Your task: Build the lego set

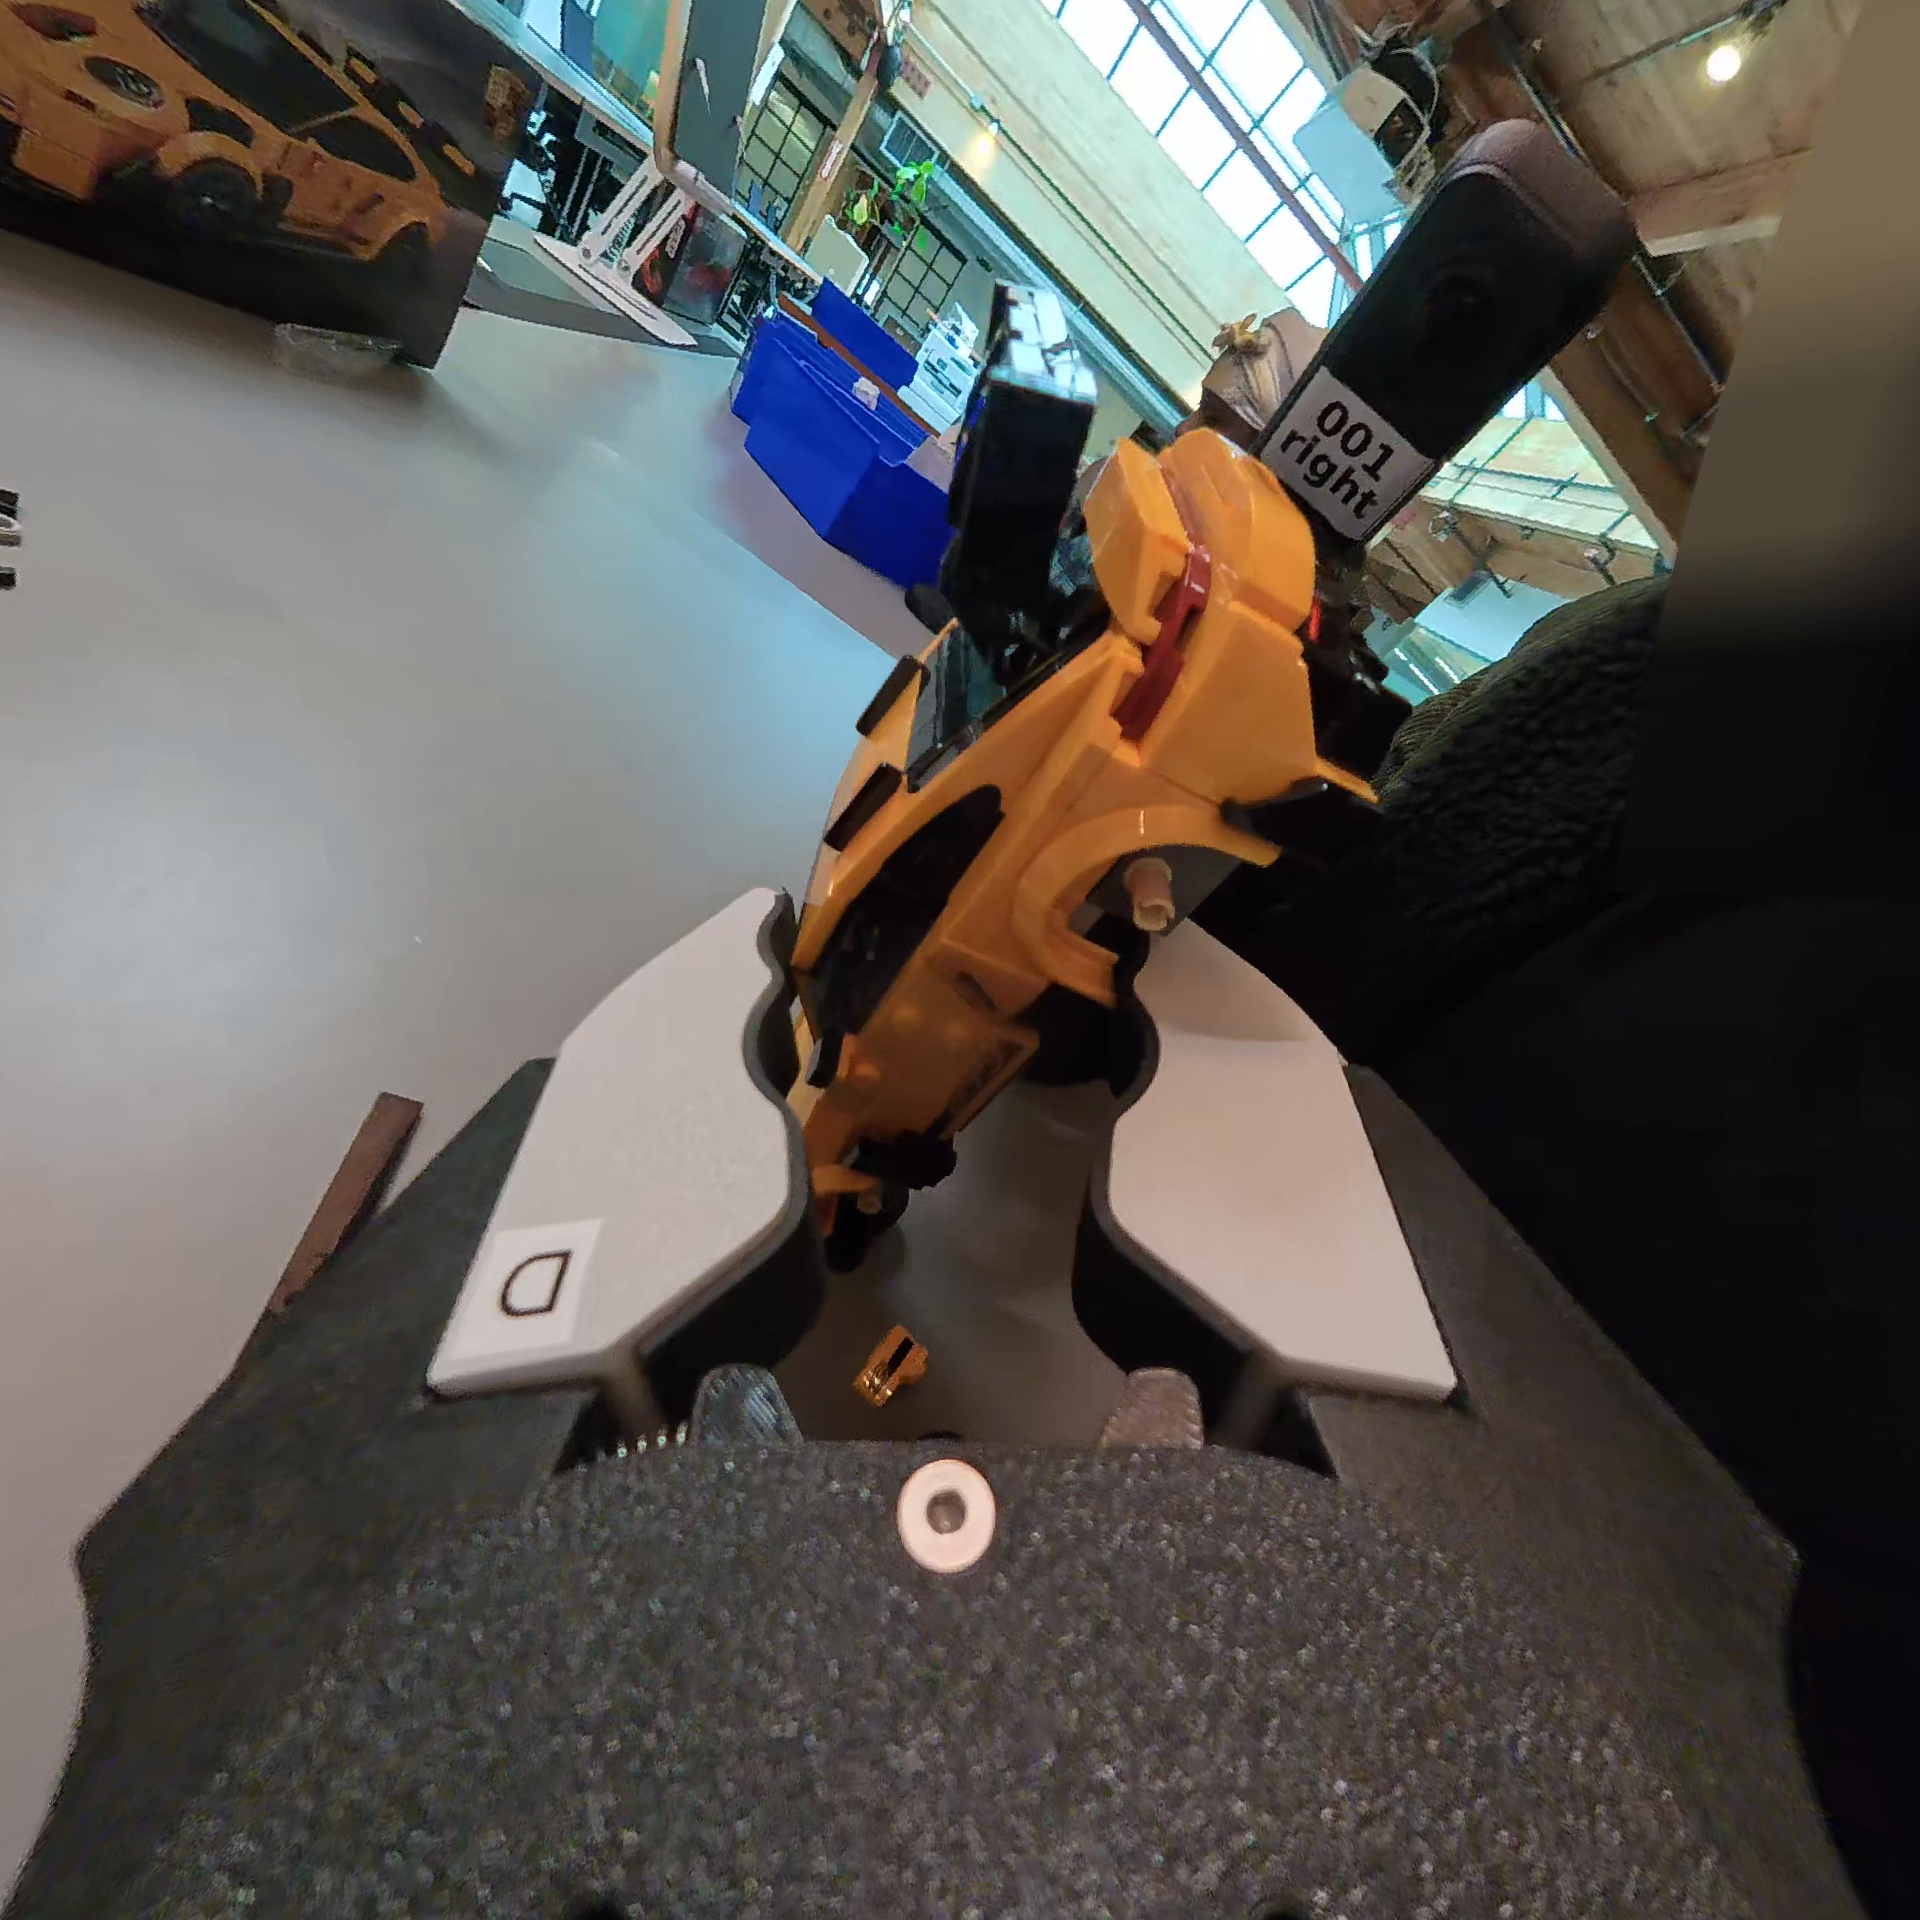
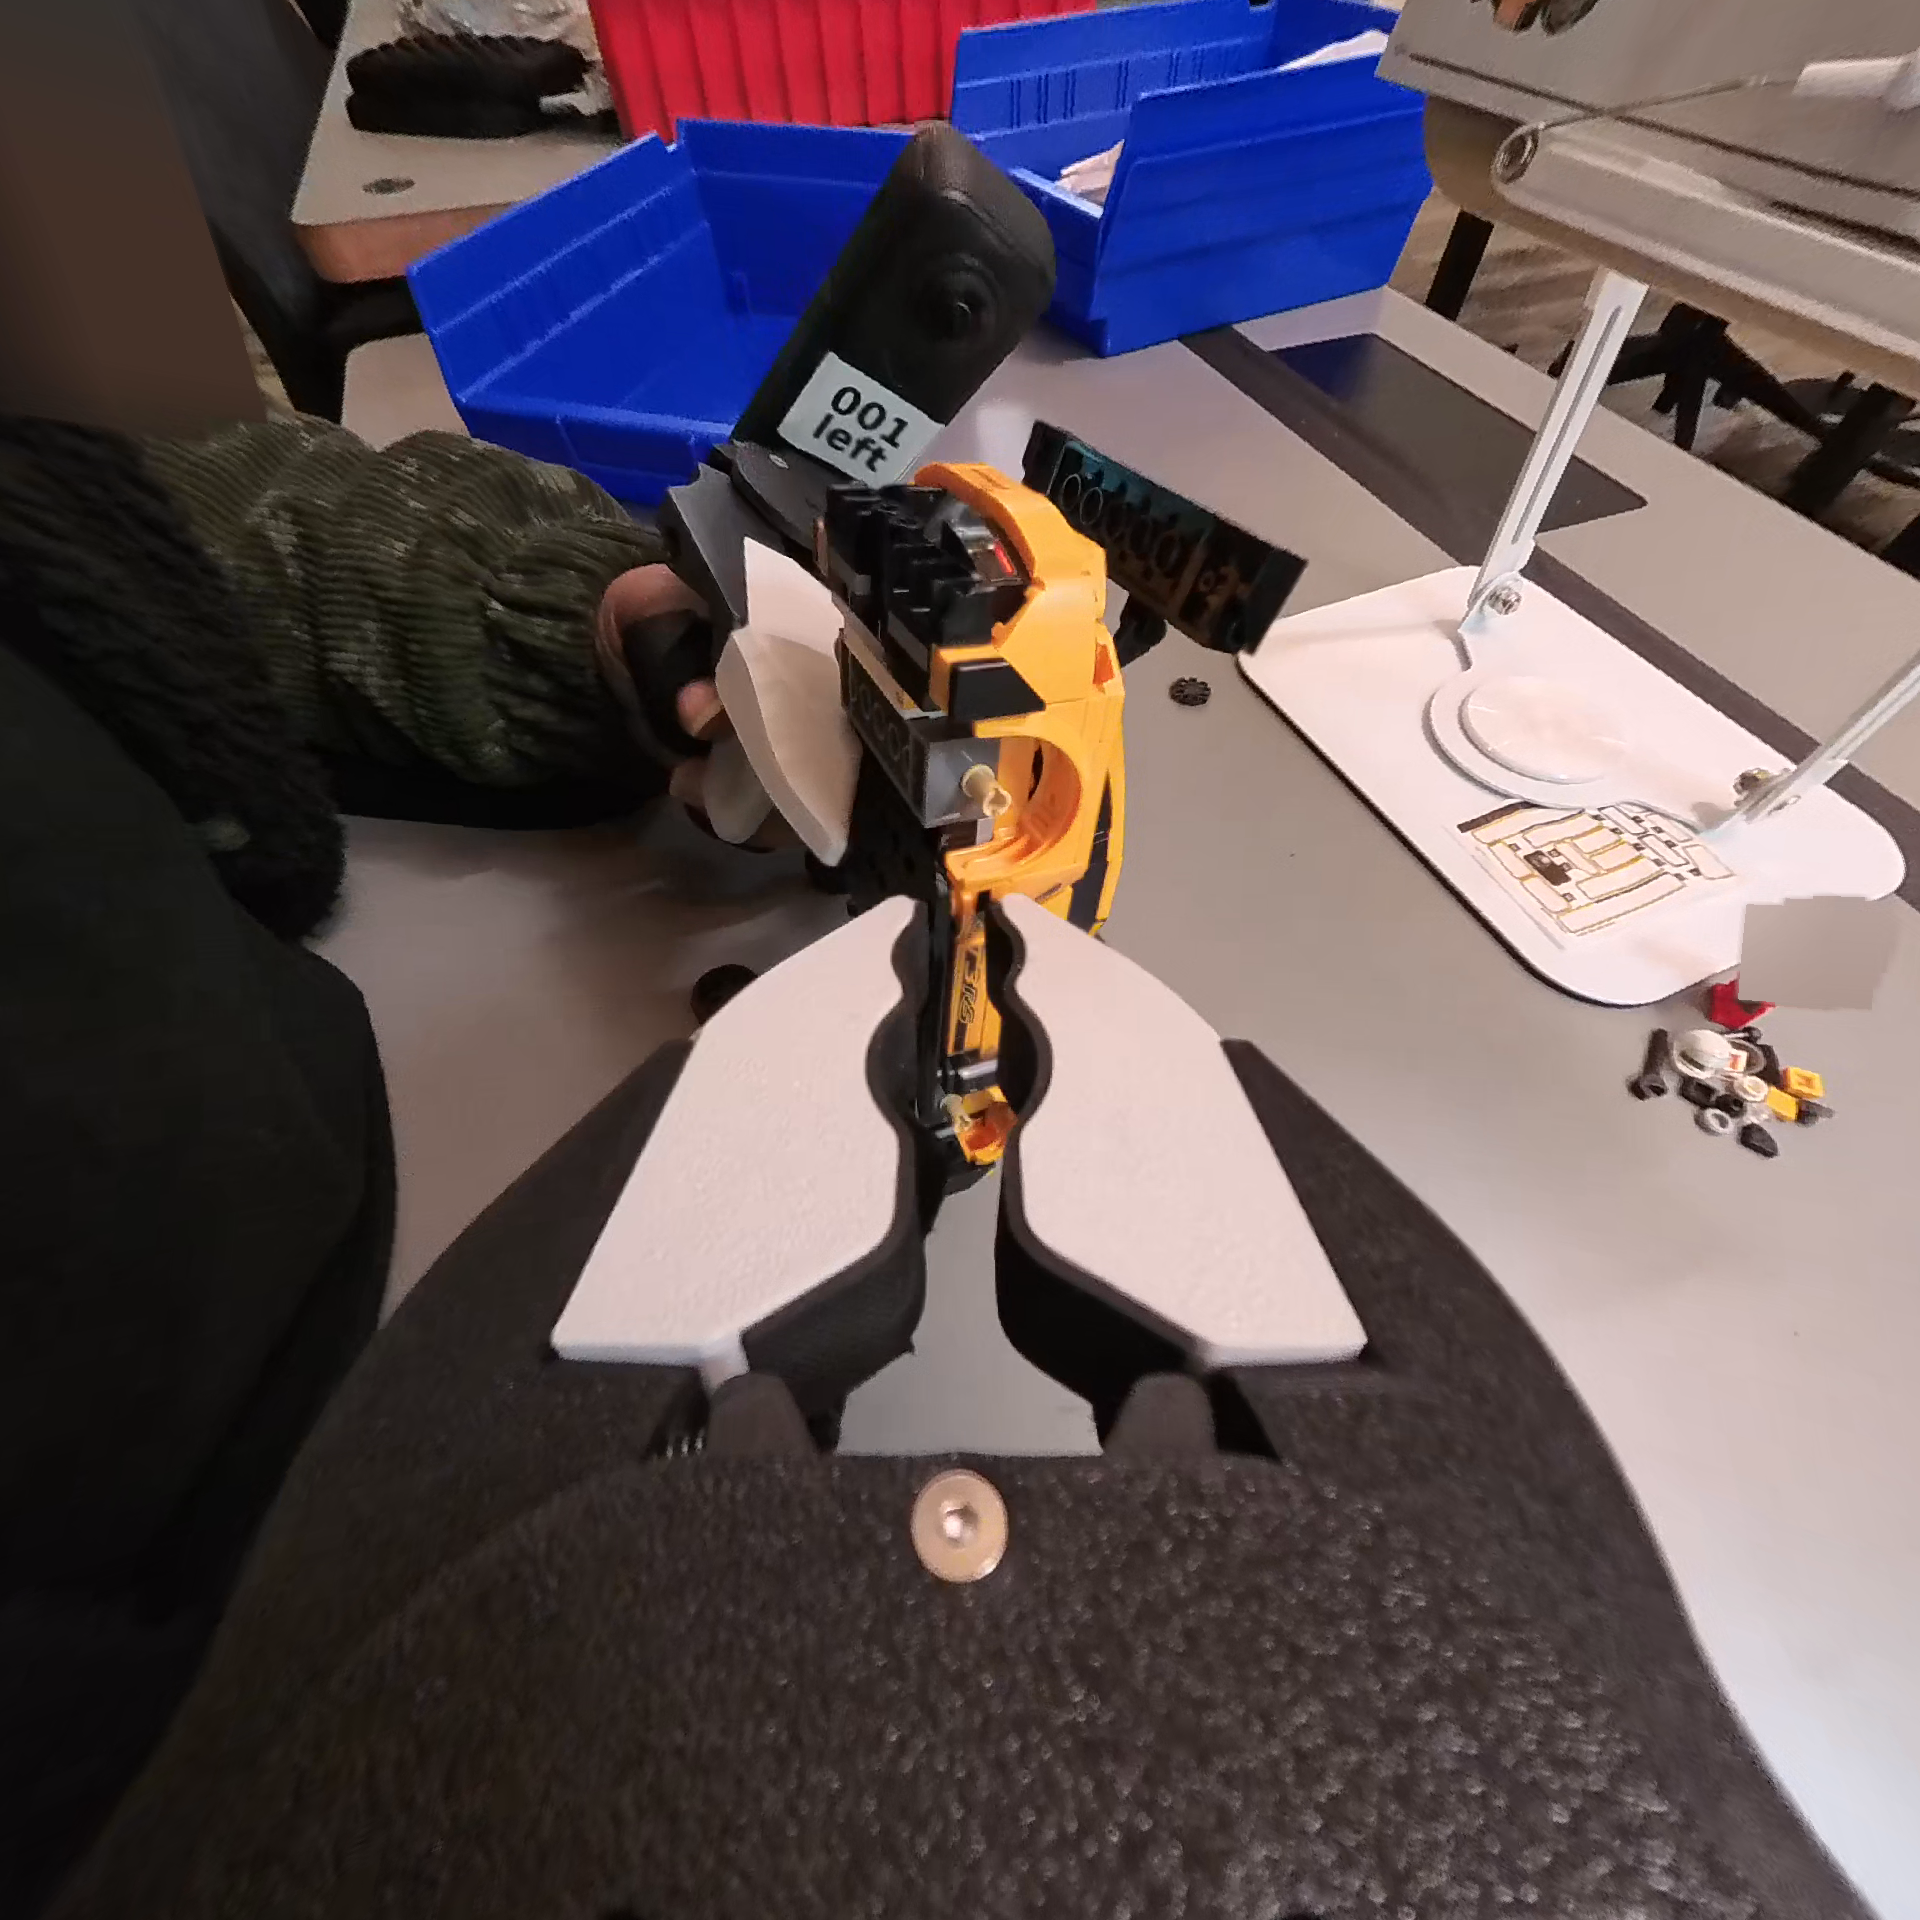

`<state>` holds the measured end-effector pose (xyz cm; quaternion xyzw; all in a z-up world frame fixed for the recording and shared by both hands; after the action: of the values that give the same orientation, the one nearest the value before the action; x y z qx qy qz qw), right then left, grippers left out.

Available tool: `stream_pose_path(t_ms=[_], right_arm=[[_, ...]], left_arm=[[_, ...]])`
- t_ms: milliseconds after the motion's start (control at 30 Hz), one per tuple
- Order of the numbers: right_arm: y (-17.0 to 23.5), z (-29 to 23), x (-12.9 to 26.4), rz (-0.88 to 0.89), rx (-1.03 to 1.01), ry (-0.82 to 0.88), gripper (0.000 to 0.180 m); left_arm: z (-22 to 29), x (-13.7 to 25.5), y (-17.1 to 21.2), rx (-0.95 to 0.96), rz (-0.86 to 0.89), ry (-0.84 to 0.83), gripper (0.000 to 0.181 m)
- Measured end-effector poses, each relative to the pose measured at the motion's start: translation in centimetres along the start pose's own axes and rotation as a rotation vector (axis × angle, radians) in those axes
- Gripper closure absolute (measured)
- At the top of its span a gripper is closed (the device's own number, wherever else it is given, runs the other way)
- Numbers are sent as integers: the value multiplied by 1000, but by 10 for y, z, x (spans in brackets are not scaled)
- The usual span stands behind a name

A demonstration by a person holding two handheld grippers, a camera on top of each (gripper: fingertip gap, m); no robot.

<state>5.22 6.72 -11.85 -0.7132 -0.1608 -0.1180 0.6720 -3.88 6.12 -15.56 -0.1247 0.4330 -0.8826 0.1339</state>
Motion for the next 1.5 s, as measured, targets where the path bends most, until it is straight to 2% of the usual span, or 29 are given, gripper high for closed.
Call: stream_pose_path(t_ms=[433, 733, 1067, 1267, 1400, 1500], right_arm=[[0, -3, 2, -2, 20, -31, 174], [0, -8, 1, -10, 43, -24, 176], [-1, -13, 0, 8, 31, -17, 176], [-16, -5, -2, 51, -33, -46, 175], [-28, 9, -6, 93, -175, -141, 175], [-37, 14, -5, 121, -213, -202, 168]], left_arm=[[3, -1, 5, -44, -83, 11, 124], [5, 2, 6, -180, -184, -10, 124], [7, 5, 4, -195, -191, 13, 124], [5, 7, -7, 43, -36, 102, 124], [0, 10, -15, 263, 65, 150, 124], [-1, 13, -19, 400, 150, 214, 124]])
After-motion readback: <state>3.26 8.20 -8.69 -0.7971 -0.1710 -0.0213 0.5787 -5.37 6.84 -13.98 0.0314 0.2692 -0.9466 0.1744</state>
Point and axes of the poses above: each gripper's, where its closed fingertips meet, x back along the fingers, y out of its underside, z = x × y across the jaws, the point moved 4 cm from there along x, back along the fingers, and after that the axes turned 8 degrees about -y, right-handed, at the moved point
